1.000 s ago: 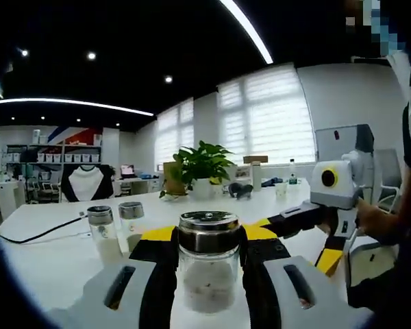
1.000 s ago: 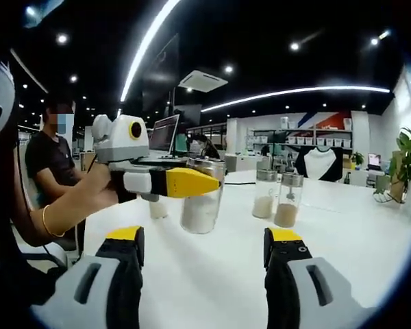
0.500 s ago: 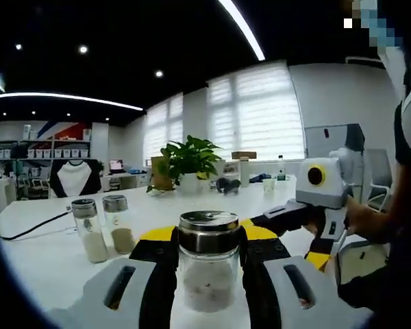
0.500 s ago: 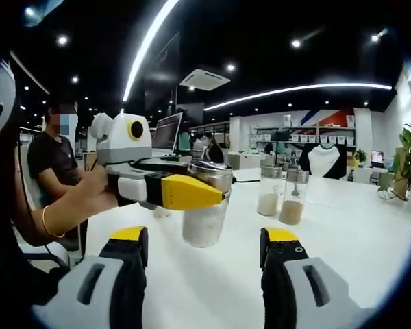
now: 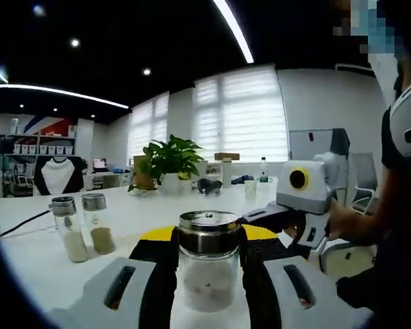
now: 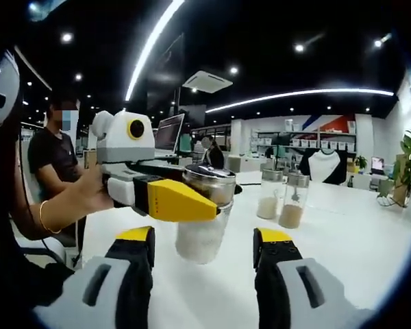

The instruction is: Rotate the seasoning bottle until the label or dispensing opening points toward the visible target arrow and the bottle remains upright within the marked orientation range

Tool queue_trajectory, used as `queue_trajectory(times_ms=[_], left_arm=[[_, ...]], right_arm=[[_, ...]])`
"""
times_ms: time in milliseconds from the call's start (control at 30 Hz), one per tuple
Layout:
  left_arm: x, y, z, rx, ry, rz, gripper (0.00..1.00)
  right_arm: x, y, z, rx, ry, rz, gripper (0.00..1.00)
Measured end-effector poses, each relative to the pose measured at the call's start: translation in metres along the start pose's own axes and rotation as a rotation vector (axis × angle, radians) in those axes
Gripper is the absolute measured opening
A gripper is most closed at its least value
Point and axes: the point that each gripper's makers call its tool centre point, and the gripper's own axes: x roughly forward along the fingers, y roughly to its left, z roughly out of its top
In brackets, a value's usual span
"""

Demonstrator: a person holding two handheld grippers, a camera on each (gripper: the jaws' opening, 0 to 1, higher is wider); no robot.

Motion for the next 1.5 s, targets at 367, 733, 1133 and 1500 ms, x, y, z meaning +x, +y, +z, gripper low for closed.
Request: queue_trajectory(times_ms=[367,733,1133,1500], left_arm=[[0.004,-0.014,0.000,-0.010,-0.002,-0.097,0.36],[0.003,-0.028,-0.003,0.003,0.022,-0.185,0.36],[0.002,-0.031,-0.008,0.011,0.059,-0.213,0.37],[0.004,-0.025,-0.015,0.016,0.098,-0.145,0.36]], right_arm=[[0.004,-0.001,-0.005,0.019,-0.007,0.007,0.50],[0.005,0.001,-0.003,0.030,-0.021,0.031,0.45],[0.005,0.009,-0.008,0.035,-0.012,0.060,0.32],[0.006,0.002,-0.012,0.075,-0.023,-0.033,0.32]])
